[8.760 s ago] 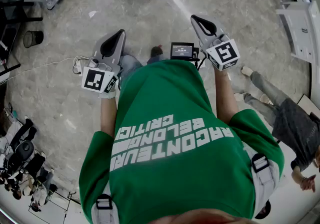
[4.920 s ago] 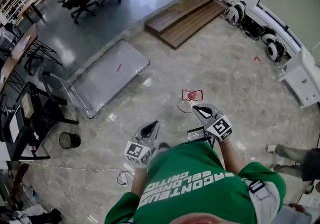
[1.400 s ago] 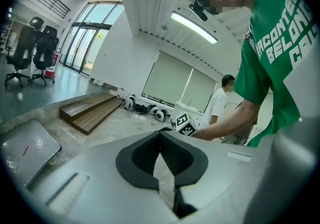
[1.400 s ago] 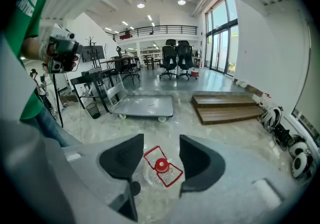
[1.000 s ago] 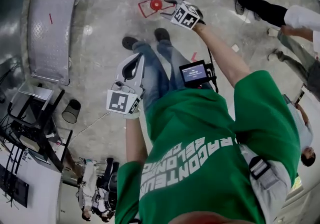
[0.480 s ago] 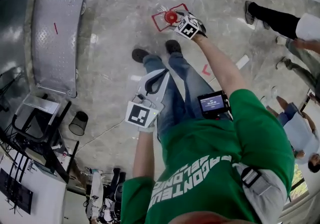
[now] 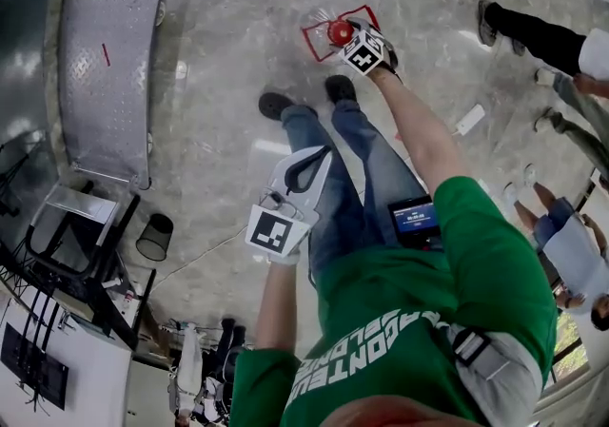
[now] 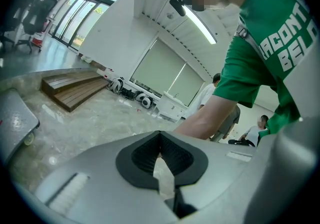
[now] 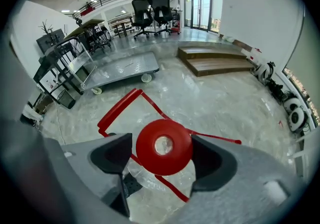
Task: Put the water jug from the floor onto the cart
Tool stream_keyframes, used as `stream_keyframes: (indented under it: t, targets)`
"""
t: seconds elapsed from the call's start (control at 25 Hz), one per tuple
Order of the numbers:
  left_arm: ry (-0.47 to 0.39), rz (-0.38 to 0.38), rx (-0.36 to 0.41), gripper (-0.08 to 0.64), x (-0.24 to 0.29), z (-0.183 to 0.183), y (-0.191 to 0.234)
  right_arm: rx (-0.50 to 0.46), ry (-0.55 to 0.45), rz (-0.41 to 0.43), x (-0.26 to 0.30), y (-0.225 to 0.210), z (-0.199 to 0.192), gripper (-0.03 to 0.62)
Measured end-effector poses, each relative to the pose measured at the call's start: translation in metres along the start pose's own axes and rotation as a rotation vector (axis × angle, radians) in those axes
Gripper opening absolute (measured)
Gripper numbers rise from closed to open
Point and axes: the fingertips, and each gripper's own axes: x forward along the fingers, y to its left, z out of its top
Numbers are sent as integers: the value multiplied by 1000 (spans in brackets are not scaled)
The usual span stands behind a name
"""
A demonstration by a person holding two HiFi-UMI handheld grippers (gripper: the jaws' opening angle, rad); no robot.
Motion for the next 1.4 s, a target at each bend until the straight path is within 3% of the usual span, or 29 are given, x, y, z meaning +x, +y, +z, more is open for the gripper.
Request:
stream_keyframes:
  t: [0.12,0.2,0.64,0.96,1.2,1.4]
  targets:
    - [8,3,-19,14,0,-4,5,5,7,-23,5,-2,-3,350]
    - [11,7,-28,15,1,-5,9,6,16,-46,7,-6,-6,304]
    - [10,12,-39,15,1,-1,18,-10,48,-21,-4,-14,-3,301]
    - [-53,15,4,14,14,34,-19,-48,-27,-3,-89,-31,10,299]
    - [-100,42,41,15,-1,81,-47,-5,-129,-6,-182,-39,51,299]
    - [-164,90,91,15,-23,123,-77,-37,-253,-26,-282,-35,94,299]
